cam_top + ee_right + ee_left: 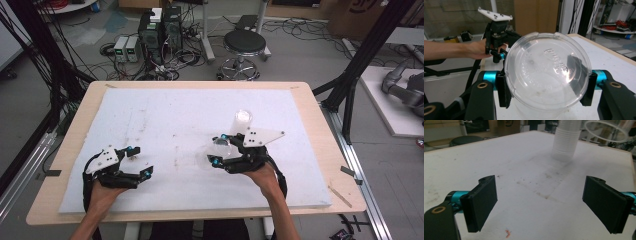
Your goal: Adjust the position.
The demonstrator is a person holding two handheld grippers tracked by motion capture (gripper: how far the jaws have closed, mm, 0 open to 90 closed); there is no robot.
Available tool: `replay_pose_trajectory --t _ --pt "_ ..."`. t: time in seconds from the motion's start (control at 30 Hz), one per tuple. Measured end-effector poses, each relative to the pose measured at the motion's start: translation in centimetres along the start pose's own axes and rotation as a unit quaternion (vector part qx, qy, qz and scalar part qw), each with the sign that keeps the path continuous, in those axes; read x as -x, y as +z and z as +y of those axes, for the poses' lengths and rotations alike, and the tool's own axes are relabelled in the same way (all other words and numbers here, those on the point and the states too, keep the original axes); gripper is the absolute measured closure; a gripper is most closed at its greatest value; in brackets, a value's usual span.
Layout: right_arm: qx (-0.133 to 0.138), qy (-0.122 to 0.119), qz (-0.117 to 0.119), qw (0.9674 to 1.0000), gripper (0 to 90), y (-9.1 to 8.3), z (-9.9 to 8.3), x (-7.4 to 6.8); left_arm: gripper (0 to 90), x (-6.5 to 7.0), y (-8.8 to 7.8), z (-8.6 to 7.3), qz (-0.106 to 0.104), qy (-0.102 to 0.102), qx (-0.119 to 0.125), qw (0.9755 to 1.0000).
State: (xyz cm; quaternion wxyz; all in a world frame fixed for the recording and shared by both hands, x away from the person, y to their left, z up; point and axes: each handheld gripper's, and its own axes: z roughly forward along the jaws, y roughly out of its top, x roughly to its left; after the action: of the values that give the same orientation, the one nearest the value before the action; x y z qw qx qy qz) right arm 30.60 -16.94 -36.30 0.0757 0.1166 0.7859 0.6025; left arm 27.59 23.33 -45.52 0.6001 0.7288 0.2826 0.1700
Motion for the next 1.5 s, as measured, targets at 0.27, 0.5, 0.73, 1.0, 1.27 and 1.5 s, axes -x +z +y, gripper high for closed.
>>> replay_pose_trajectory --t 0.27,0.5,0.73,1.0,1.27,1.5 --pt "-0.003 -0.003 0.019 0.9998 42.5 0.4 0.0 0.4 12.4 -0.1 0.1 2.1 -0.065 0.020 -0.007 0.9976" --pt "0.000 -0.001 0.031 0.9995 42.6 0.5 0.0 0.6 12.4 -0.6 0.4 4.8 -0.125 0.037 0.011 0.9913" --pt "0.007 -0.001 0.038 0.9992 42.7 0.6 0.1 0.7 12.3 0.1 1.5 6.2 -0.170 0.050 0.020 0.9840" --pt "0.034 0.007 0.059 0.9976 42.9 1.3 0.2 0.6 12.2 2.3 4.4 7.1 -0.214 0.064 0.030 0.9743" --pt "0.047 0.016 0.072 0.9962 42.9 1.6 0.1 0.4 12.2 4.3 7.7 7.7 -0.244 0.072 0.040 0.9662" --pt "0.054 0.018 0.083 0.9949 42.9 1.9 0.0 0.3 12.2 5.0 9.4 7.7 -0.253 0.074 0.045 0.9636"
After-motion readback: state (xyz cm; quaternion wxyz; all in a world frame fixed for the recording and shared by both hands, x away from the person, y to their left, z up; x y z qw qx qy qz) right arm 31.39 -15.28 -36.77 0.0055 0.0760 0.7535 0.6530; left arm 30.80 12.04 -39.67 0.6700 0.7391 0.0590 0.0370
